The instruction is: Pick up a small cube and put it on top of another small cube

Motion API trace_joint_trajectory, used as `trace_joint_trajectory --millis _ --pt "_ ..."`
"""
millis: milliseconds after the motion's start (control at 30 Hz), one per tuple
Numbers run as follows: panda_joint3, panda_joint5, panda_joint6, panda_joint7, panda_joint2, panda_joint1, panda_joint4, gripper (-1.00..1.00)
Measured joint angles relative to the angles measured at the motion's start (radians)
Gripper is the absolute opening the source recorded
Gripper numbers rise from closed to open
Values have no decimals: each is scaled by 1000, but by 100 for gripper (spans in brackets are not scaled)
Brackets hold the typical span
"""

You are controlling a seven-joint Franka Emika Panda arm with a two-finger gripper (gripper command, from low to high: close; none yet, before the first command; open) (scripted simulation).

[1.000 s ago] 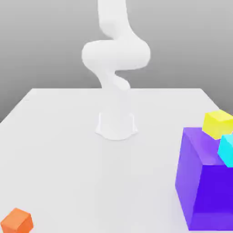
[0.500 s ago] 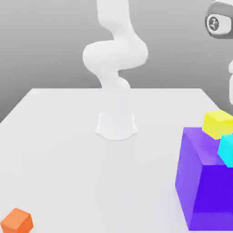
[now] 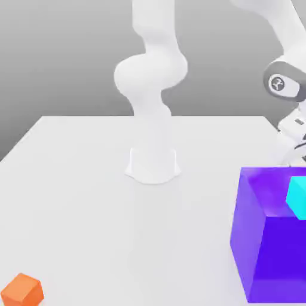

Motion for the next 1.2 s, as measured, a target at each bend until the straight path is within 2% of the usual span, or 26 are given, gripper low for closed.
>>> trace_joint_trajectory --millis 67,500,567,700,933,1167,1200 --pt "11 -32 36 84 3 -42 -11 0" --pt "-6 -209 268 600 19 -28 -84 0" --pt "-2 -238 293 653 25 -10 -125 0" --pt "5 -266 336 700 50 19 -193 0" --pt "-9 -285 422 722 149 30 -174 0" --pt "-87 -342 516 759 271 94 -157 0" --pt "-102 -349 528 764 287 107 -156 -100"
